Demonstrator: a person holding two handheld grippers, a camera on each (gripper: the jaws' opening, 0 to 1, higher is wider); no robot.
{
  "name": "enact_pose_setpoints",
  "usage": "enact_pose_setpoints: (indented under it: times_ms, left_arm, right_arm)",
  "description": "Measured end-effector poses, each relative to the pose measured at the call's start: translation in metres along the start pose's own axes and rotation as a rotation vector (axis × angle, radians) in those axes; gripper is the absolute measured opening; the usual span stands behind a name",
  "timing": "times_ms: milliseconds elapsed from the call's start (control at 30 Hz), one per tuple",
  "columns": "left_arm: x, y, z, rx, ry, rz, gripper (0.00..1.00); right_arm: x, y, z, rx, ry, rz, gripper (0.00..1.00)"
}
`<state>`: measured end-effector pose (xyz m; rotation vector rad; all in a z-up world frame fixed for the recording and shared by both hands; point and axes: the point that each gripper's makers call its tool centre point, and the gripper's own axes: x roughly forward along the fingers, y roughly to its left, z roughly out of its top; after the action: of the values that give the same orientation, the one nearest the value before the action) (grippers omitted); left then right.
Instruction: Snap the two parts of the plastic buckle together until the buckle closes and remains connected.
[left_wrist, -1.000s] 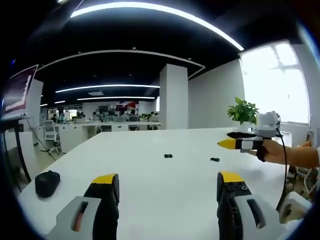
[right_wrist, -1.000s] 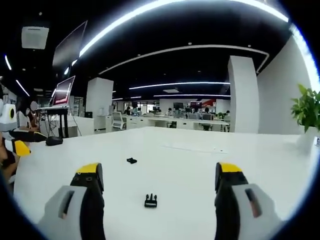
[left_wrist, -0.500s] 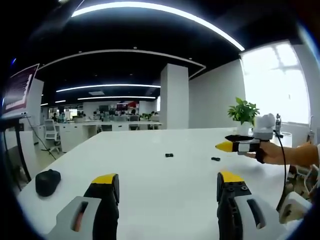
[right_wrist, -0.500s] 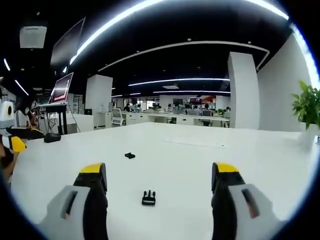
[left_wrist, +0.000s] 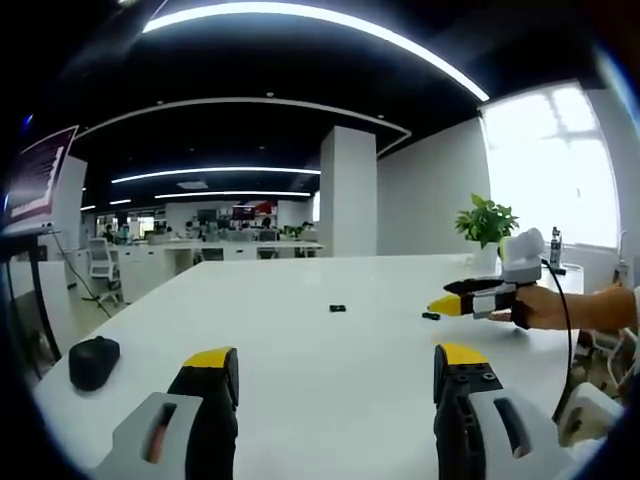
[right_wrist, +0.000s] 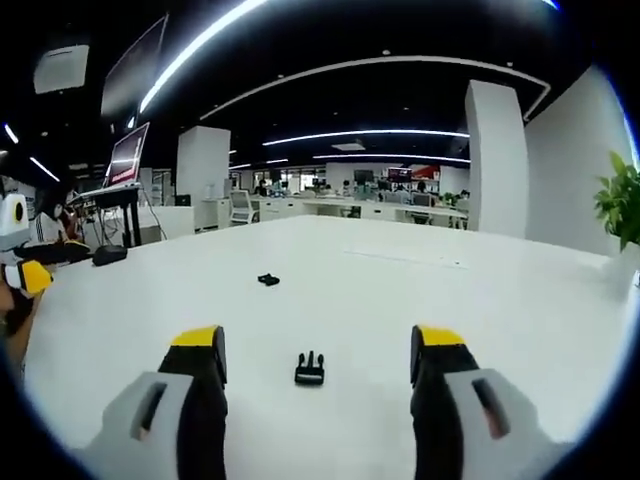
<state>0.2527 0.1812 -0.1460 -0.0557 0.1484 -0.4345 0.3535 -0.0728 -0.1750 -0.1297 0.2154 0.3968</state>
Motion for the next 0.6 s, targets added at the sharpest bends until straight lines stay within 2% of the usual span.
enact_pose_setpoints:
  times_ms: [200,600]
  left_arm:
    - [0.0,0.001,-0.002,-0.003,0.004,0.003,0.81]
    - [-0.003,0.001,-0.001,-0.002,-0.003,0.004,0.81]
  right_arm:
    - [0.002,0.0,-0.006,0.002,0.026,0.001,0.73]
    - [0.002,0.005,-0.016,0.009,0.087,0.026,0.63]
